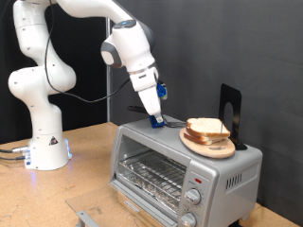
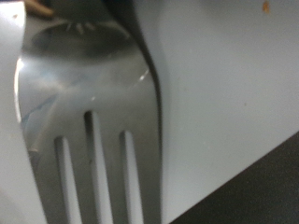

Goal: Make a piece of toast with the oven

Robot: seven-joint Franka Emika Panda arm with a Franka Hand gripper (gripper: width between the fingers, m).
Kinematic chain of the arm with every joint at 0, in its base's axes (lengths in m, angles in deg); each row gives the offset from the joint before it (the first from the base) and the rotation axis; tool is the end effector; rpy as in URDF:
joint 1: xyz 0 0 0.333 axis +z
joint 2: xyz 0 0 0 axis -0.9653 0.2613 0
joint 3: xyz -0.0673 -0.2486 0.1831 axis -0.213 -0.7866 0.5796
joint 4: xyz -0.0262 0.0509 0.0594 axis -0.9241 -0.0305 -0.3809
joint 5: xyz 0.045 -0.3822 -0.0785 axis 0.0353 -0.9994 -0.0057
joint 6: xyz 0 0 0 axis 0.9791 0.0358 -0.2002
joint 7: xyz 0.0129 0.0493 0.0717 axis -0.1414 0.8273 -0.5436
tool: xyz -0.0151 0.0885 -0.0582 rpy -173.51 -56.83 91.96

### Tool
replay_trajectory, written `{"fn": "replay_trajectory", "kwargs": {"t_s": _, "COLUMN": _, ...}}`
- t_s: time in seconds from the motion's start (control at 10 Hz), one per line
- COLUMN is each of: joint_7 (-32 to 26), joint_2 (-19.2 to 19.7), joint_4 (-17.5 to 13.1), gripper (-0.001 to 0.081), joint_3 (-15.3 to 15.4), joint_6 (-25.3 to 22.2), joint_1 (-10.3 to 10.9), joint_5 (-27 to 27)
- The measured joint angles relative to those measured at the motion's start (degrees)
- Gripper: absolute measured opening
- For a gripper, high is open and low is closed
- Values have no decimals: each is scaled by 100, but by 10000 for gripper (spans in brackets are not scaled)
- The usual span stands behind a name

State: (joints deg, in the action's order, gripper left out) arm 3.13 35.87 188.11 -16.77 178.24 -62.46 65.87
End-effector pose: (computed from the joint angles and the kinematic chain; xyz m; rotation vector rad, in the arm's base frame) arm 0.4001 0.1677 0.3878 -2.7780 -0.1446 -0.2745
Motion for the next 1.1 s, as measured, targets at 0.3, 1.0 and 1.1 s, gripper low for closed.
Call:
{"fn": "replay_trajectory", "kwargs": {"t_s": 0.3, "joint_7": 114, "joint_2": 2, "joint_4": 66, "gripper": 808, "joint_3": 9, "joint_6": -94, "joint_1": -14, "joint_5": -30}}
{"fn": "replay_trajectory", "kwargs": {"t_s": 1.0, "joint_7": 114, "joint_2": 6, "joint_4": 105, "gripper": 701, "joint_3": 14, "joint_6": -82, "joint_1": -14, "joint_5": -24}}
{"fn": "replay_trajectory", "kwargs": {"t_s": 1.1, "joint_7": 114, "joint_2": 6, "joint_4": 105, "gripper": 554, "joint_3": 13, "joint_6": -81, "joint_1": -15, "joint_5": -24}}
